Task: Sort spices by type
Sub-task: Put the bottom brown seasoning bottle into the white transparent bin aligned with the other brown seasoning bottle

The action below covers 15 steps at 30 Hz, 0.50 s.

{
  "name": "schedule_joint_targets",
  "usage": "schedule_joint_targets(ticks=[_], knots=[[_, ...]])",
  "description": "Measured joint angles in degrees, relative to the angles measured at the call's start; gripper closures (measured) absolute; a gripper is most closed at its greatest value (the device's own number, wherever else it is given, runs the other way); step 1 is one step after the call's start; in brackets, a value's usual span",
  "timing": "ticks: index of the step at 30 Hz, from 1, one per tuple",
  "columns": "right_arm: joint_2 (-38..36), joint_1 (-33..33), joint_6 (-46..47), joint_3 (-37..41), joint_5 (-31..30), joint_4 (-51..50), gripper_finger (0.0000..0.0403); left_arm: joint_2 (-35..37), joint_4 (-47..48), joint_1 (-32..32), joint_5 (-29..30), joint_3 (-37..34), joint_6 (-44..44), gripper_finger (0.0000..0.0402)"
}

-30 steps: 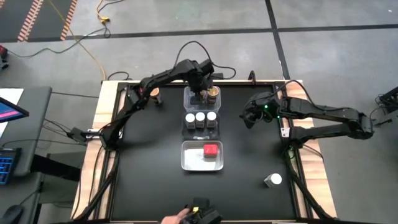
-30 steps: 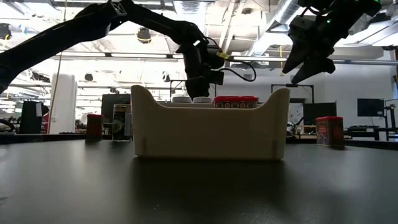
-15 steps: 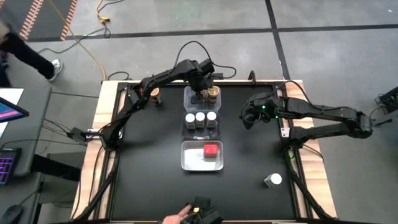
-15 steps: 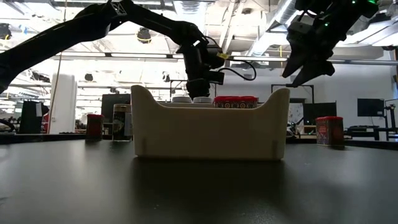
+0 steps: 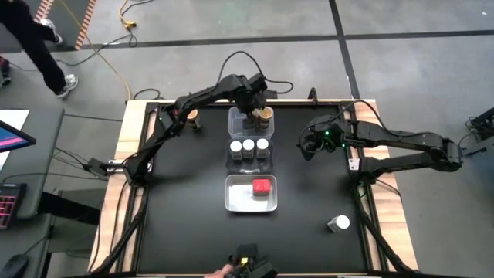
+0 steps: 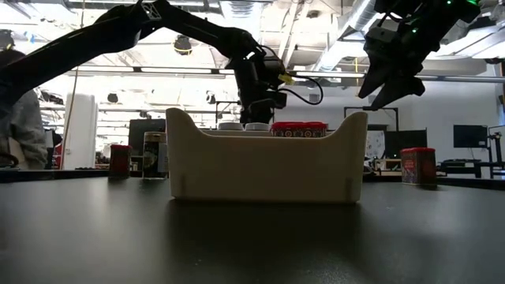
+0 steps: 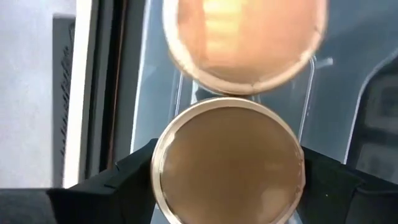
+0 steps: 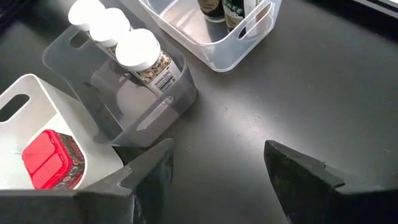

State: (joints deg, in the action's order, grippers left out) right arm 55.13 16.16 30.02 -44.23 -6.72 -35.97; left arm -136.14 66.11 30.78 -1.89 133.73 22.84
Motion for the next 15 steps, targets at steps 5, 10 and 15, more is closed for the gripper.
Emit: schedule_joint_targets(ticks=[5,10,15], knots=[[0.00,0.00,0.00,0.00,0.00,0.00,0.0126,0.00,-0.21,-0.08,0.17,-0.02,-3.95,0.0107],[0.00,0.00,0.00,0.00,0.00,0.00,0.0126,0.00,-0.10,-0.10,0.22,-0.02,-1.72,0.0107],[0.00,0.00,0.00,0.00,0.00,0.00,0.0126,0.00,-0.01,-0.10,0.24,-0.02,-4.49,0.0107]])
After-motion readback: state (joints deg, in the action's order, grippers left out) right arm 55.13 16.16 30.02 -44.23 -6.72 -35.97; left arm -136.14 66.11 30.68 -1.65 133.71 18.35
